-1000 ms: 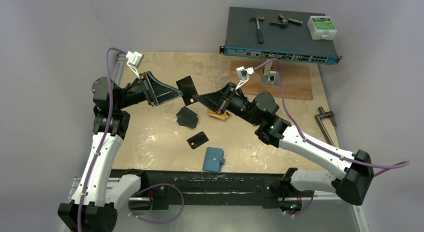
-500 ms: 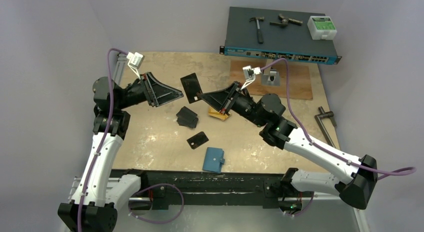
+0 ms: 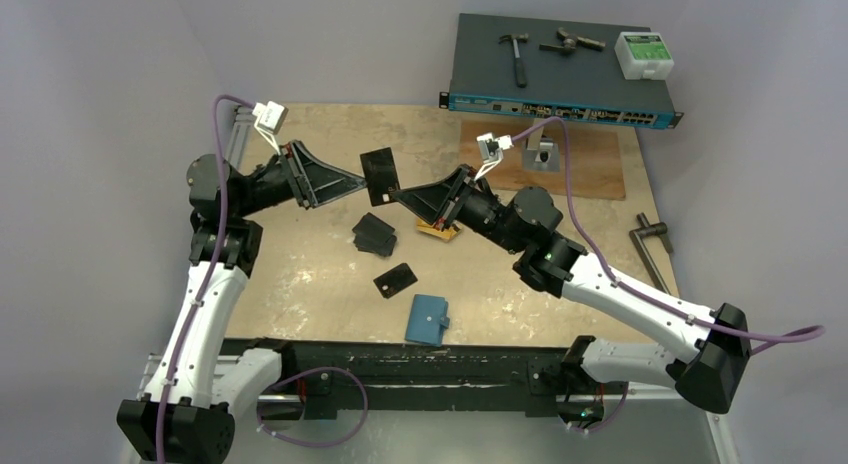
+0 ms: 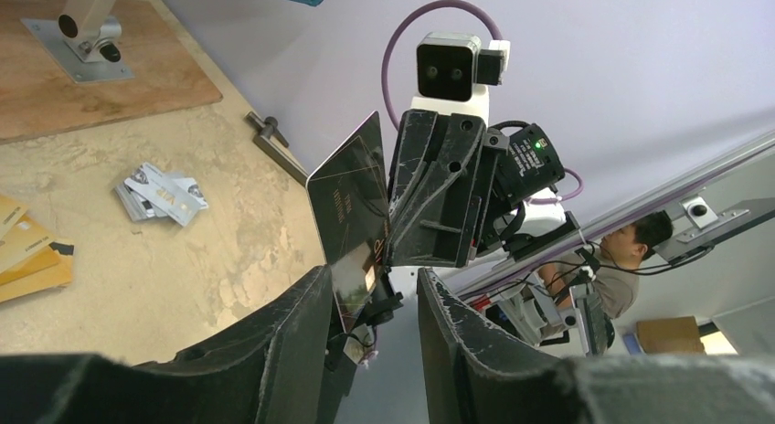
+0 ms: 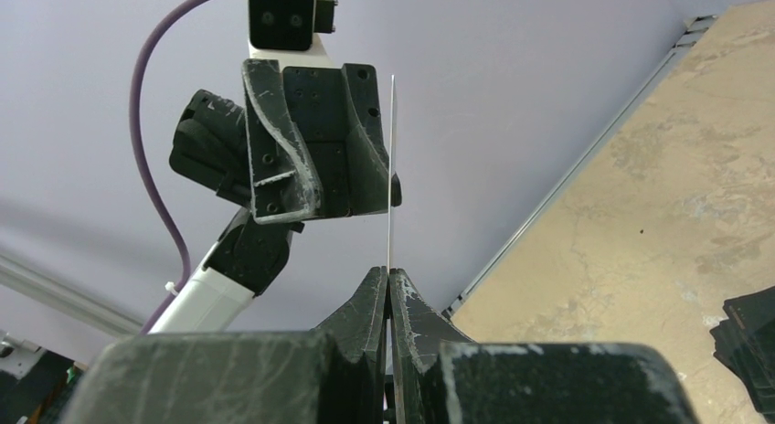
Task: Put the credit cards into the card holder
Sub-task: Pick up the credit card from the storage box.
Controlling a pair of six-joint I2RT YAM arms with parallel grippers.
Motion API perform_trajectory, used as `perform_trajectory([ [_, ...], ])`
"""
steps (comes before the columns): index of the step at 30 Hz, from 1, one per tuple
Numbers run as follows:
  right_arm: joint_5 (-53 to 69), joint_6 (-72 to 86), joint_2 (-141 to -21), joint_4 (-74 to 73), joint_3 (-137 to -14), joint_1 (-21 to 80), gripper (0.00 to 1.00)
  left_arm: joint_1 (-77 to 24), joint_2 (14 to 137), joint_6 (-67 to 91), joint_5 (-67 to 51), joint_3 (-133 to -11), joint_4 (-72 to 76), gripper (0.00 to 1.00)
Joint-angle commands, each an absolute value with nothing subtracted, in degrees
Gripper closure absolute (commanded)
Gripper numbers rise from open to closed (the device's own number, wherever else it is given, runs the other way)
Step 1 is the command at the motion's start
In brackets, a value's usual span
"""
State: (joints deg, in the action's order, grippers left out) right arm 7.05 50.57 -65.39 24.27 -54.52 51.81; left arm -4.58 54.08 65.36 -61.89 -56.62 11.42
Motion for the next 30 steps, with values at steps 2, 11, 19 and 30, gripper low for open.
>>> perform_trajectory([
  [2, 7.6, 51.0, -65.7, 27.4, -55.3, 52.4, 1.00, -4.7, 54.2, 67.4, -61.1, -55.9, 14.8, 0.63],
  [11, 5.2, 48.9, -62.8, 25.3, -55.5, 52.4, 1.00, -4.7, 53.7, 63.9, -60.7, -56.1, 11.1, 0.59],
  [19, 5.8, 49.3, -63.2, 25.1, -55.4, 52.5, 1.00, -4.7, 53.4, 64.5, -61.0, -56.1, 11.8, 0.54],
  [30, 7.7, 51.5, -67.1, 28.5, -54.8, 52.8, 1.00, -4.8, 53.2, 69.6, -61.2, -54.6, 18.0, 0.64],
])
